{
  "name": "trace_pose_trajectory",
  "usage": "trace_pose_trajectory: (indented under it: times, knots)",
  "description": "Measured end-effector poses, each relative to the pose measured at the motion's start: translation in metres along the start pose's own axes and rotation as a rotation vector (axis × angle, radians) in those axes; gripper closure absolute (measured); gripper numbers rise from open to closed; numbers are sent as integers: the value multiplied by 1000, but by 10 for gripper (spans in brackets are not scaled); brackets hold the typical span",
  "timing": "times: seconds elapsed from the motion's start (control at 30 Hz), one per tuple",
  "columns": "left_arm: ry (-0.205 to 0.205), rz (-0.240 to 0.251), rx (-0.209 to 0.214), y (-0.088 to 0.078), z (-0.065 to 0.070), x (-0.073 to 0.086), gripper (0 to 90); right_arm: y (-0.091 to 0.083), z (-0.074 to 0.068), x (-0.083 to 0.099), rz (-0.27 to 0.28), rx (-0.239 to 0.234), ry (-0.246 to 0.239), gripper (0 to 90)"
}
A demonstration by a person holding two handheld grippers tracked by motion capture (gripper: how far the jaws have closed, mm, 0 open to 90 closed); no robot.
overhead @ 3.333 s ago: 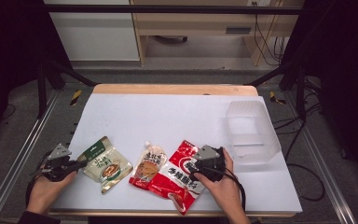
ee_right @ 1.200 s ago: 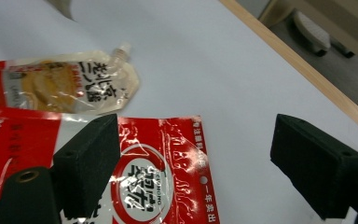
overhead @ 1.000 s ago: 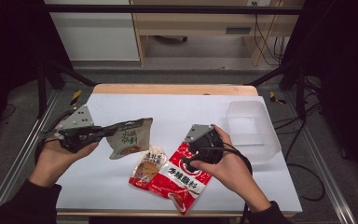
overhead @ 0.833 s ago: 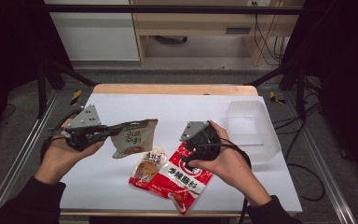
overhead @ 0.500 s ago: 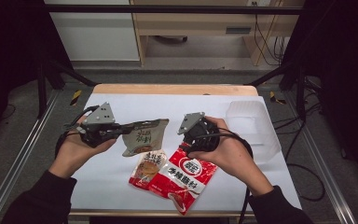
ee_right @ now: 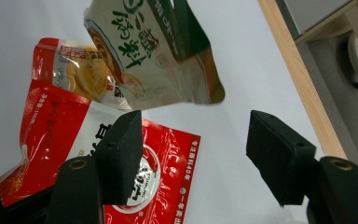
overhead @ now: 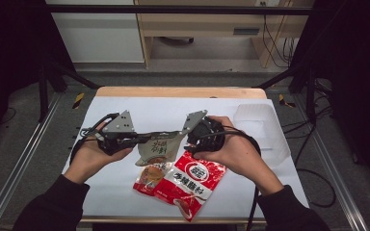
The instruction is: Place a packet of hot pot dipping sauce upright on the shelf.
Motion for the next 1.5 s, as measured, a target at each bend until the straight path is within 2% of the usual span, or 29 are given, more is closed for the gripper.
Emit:
trace_pose_trajectory:
  times: [0.23, 0.73, 0.8, 1.07, 1.33, 1.4, 1.5]
  knots:
    - [25, -1, 31, 7, 6, -4, 900, 8, -2, -7, -11, -51, -13, 396]
    - [58, -1, 62, 11, 14, -9, 900, 28, -8, -10, -70, -110, -63, 549]
    - [62, -1, 64, 11, 15, -9, 900, 29, -9, -10, -73, -119, -58, 585]
    - [66, 2, 72, 12, 17, -10, 900, 33, -11, -9, -83, -139, -70, 675]
    - [65, 3, 77, 15, 18, -10, 900, 37, -12, -9, -93, -151, -86, 829]
    - [62, -1, 75, 15, 17, -10, 900, 38, -13, -9, -95, -145, -95, 870]
    - [36, 18, 75, 15, 15, -6, 896, 37, -14, -10, -93, -144, -105, 900]
Point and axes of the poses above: each handheld gripper's, and its own axes: y roughly forward along the jaws, x roughly out of its underside, z roughly to its right, the point moved 1 cm from there along y, roughly forward along the jaws, and after that the axes turned 8 degrees about y, right-handed, at the moved point
